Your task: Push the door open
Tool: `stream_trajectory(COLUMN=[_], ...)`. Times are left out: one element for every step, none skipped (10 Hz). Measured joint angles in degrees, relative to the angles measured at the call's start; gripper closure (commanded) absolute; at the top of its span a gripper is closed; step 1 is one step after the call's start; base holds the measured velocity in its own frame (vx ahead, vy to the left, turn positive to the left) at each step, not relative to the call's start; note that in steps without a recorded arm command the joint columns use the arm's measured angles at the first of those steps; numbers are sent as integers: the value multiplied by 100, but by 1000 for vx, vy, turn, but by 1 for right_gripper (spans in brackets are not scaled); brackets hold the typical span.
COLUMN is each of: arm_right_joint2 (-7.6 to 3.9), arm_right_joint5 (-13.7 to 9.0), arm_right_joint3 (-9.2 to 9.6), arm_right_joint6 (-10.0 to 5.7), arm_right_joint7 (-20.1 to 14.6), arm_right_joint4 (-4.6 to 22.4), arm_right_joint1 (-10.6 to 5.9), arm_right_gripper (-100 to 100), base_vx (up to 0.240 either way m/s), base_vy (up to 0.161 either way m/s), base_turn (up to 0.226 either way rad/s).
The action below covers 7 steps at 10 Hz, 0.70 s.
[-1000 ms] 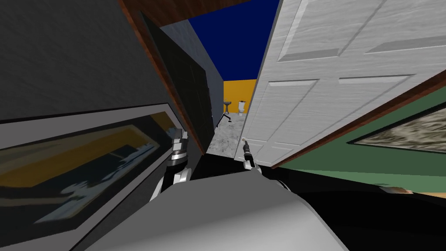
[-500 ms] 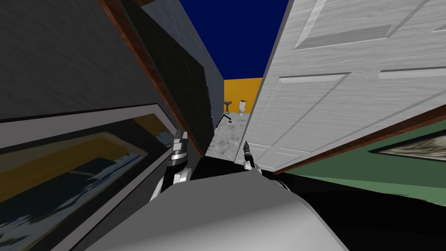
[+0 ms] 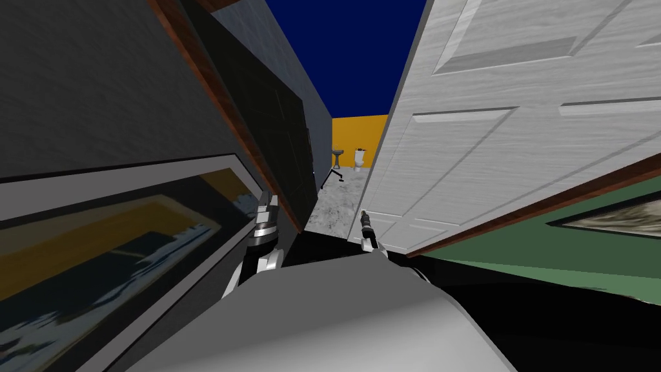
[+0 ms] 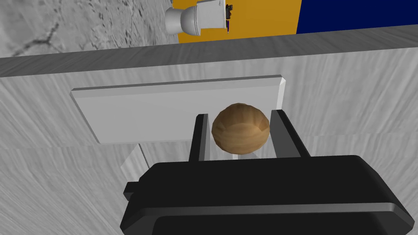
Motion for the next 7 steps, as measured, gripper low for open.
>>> stream_trajectory(arm_right_joint2=[1, 15, 26, 20, 15, -4, 2], arm_right_joint5=[0, -15, -33, -58, -79, -106, -132], arm_right_joint3=[0, -20, -43, -82, -119, -167, -210], arm_right_joint6=[1, -6, 21, 8, 37, -17, 35], arm_right_joint7=[-1, 6, 11, 25, 42, 59, 87], arm_right_joint4=[1, 22, 2, 85, -4, 100, -15], arm_right_joint1=[1, 31, 76, 26, 61, -11, 35], arm_right_gripper=[100, 100, 100, 100, 100, 100, 100], base_vx=[97, 169, 178, 174, 163, 172, 188], base_vy=[0, -7, -14, 5, 1, 3, -1], base_turn=[-25, -37, -34, -21, -41, -31, -27])
